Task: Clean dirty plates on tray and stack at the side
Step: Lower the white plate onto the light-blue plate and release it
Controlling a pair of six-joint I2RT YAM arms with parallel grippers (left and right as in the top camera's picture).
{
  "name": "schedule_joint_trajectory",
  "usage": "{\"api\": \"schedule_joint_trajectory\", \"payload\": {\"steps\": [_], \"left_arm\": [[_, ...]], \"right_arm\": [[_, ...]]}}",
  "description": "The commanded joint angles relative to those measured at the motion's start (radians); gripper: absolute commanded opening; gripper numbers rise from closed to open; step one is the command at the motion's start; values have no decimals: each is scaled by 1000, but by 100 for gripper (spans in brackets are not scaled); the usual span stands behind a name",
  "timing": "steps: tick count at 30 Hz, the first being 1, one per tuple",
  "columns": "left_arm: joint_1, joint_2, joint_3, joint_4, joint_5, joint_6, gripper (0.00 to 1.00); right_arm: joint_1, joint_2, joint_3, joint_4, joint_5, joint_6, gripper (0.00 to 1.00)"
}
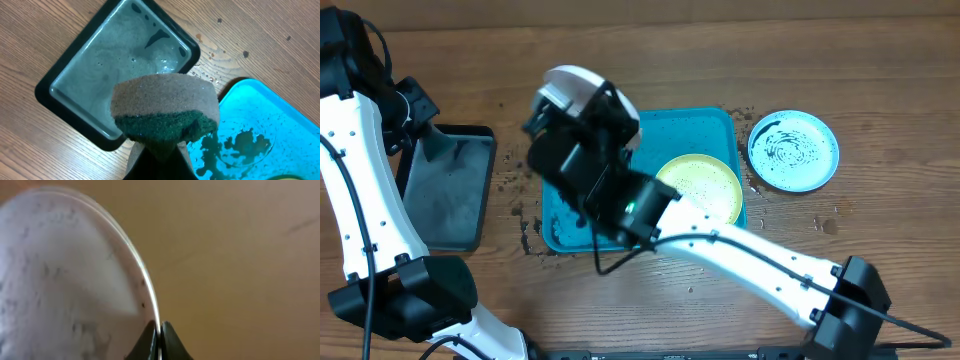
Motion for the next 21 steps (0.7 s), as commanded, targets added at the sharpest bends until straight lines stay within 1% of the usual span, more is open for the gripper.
{"api": "schedule_joint_trajectory", "payload": {"steps": [1, 3, 5, 8, 10, 12, 13, 16, 18, 21], "left_arm": [[-2, 10, -2, 4, 5, -10, 4], [-2, 10, -2, 4, 5, -10, 4], [-2, 10, -2, 4, 5, -10, 4], [-1, 10, -2, 4, 5, -10, 4], [-1, 10, -2, 4, 5, -10, 4], [-1, 10, -2, 4, 5, -10, 4], [-1, 10, -2, 4, 5, -10, 4], [-1, 10, -2, 4, 5, -10, 4], [-1, 10, -2, 5, 5, -10, 4], [-1, 10, -2, 8, 5, -10, 4]], "right_arm": [[-181, -15, 10, -196, -315, 614, 4], [-288, -15, 11, -276, -500, 816, 4], [-399, -15, 11, -311, -689, 932, 4], [-555, -15, 11, -340, -962, 977, 4], [-662, -15, 11, -381, -1071, 977, 4], [-774, -15, 11, -454, -1102, 977, 4], [-808, -14, 10, -483, -1093, 976, 4], [-937, -9, 0, -610, -993, 976, 4], [-1004, -9, -29, -646, -956, 976, 4], [-1093, -9, -84, -652, -960, 977, 4]]}}
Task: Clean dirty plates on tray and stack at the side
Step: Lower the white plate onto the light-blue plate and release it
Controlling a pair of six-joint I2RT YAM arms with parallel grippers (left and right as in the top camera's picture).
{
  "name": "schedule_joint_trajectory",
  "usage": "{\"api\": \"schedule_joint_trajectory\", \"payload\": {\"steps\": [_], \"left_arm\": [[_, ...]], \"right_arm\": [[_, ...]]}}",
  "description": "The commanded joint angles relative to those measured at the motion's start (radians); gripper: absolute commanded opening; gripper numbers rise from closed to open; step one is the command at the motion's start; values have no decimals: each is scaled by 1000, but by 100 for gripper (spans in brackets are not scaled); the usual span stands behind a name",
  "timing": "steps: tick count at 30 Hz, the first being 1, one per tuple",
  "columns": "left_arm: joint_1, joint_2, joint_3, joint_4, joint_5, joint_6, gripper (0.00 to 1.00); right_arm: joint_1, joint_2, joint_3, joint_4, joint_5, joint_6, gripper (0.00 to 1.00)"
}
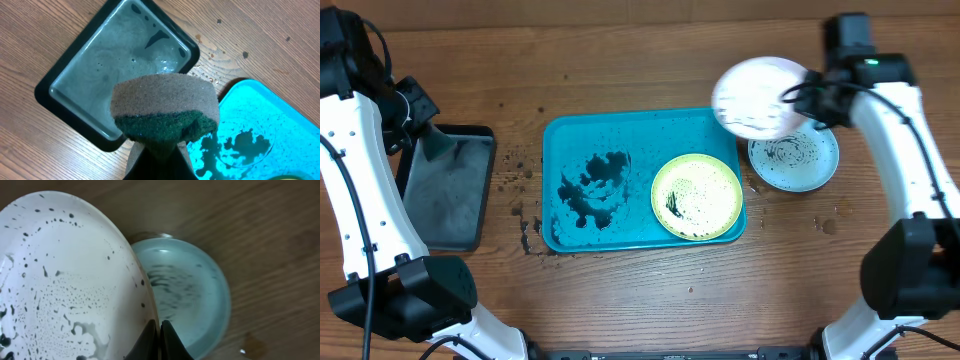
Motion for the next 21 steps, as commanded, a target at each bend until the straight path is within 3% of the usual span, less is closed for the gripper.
{"api": "schedule_joint_trajectory", "payload": {"steps": [1, 11, 12, 13, 14, 16, 21], "left_arm": [[-1, 10, -2, 5, 5, -10, 4], [-1, 11, -2, 4, 5, -10, 4], [-1, 11, -2, 5, 5, -10, 4], [-2, 11, -2, 5, 6, -10, 4], [-2, 11, -2, 5, 10, -10, 4], [-3, 11, -2, 5, 24, -10, 4], [-3, 11, -2, 5, 27, -10, 4]], "right_arm": [[-75, -14, -63, 5, -2, 23, 4], [-144, -14, -163, 63, -2, 24, 5], [-142, -14, -168, 63, -2, 24, 22], [-140, -14, -173, 64, -4, 23, 54], [-139, -14, -174, 64, -14, 23, 59], [-139, -14, -175, 71, -87, 14, 49], [-122, -14, -175, 68, -380, -29, 50]]}}
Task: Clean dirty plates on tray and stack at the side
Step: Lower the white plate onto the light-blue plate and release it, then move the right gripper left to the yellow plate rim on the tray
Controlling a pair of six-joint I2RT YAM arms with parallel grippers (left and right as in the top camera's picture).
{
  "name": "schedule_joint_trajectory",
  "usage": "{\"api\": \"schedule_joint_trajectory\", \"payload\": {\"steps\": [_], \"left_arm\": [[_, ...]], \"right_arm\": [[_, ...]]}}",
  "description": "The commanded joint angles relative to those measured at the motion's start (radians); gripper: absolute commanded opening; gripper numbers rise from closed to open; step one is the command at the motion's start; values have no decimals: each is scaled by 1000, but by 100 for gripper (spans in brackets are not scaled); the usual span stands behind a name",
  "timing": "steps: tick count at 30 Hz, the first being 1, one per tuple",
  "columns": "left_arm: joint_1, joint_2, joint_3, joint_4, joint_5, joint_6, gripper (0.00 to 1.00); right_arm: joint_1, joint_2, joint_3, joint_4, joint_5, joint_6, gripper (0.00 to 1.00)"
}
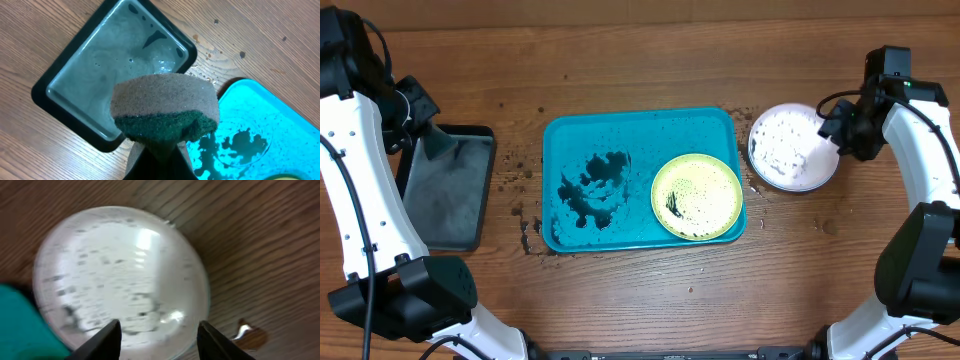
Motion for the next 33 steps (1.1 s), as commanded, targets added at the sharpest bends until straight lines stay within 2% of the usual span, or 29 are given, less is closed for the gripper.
{"api": "schedule_joint_trajectory", "payload": {"steps": [1, 5, 9, 13, 17, 25, 27, 33], "left_arm": [[-3, 11, -2, 2, 15, -10, 4], [-3, 11, -3, 2, 16, -10, 4], [-9, 11, -3, 4, 18, -10, 4], [-9, 11, -3, 5, 18, -10, 4], [-10, 11, -3, 5, 19, -10, 4], [-14, 13, -3, 11, 18, -10, 4], [-14, 17, -3, 10, 18, -10, 4], [-14, 25, -3, 11, 18, -10, 4]], "right_arm": [[35, -14, -5, -7, -281, -70, 50], [136, -14, -5, -72, -267, -85, 49], [261, -14, -29, -92, -127, -63, 38], [365, -14, -106, -46, 36, 89, 36], [431, -13, -202, 55, 48, 111, 35], [450, -13, -238, 111, 48, 110, 35], [450, -13, -245, 111, 48, 111, 31], [454, -13, -313, 171, 47, 111, 30]]}}
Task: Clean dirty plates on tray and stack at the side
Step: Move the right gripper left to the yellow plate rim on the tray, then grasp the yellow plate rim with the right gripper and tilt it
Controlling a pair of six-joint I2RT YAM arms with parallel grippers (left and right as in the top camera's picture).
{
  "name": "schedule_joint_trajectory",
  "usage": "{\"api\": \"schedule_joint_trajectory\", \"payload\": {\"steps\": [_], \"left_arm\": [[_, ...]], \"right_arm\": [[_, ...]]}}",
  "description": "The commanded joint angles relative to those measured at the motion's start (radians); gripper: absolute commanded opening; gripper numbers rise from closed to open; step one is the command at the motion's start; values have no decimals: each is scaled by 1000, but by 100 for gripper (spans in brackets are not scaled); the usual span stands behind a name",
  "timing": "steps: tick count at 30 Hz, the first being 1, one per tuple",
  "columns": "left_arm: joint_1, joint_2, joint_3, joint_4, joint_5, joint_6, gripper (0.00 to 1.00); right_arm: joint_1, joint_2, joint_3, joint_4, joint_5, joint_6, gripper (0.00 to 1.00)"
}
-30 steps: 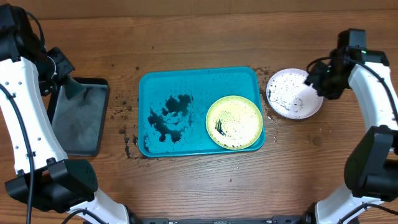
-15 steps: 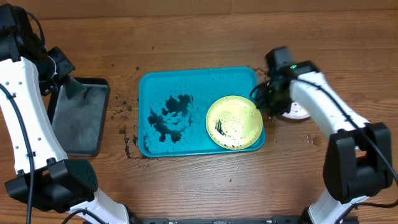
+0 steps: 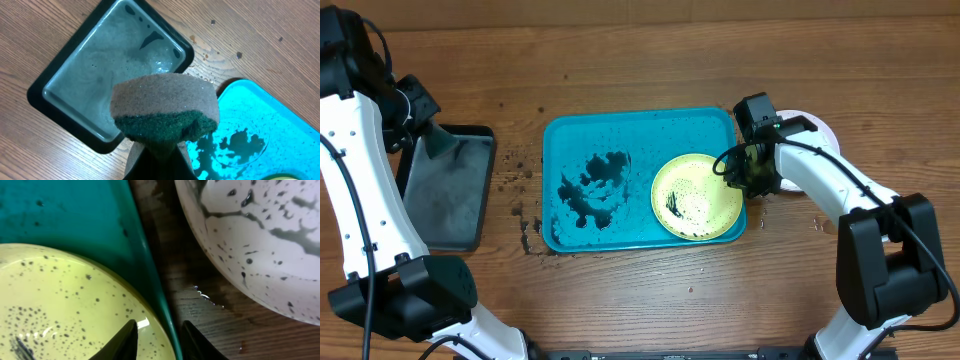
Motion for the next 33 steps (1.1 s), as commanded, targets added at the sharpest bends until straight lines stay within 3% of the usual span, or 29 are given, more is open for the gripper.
{"api": "schedule_joint_trajectory", "payload": {"steps": [1, 6, 16, 33], "left_arm": [[-14, 21, -3, 4, 8, -10, 4], [-14, 21, -3, 0, 8, -10, 4], [-14, 21, -3, 0, 8, -10, 4], [-14, 21, -3, -1, 8, -9, 4]], "right_arm": [[4, -13, -41, 24, 11, 6, 28], [15, -13, -42, 44, -29, 5, 10], [97, -13, -41, 55, -28, 5, 10], [89, -6, 79, -22, -40, -37, 19]]}}
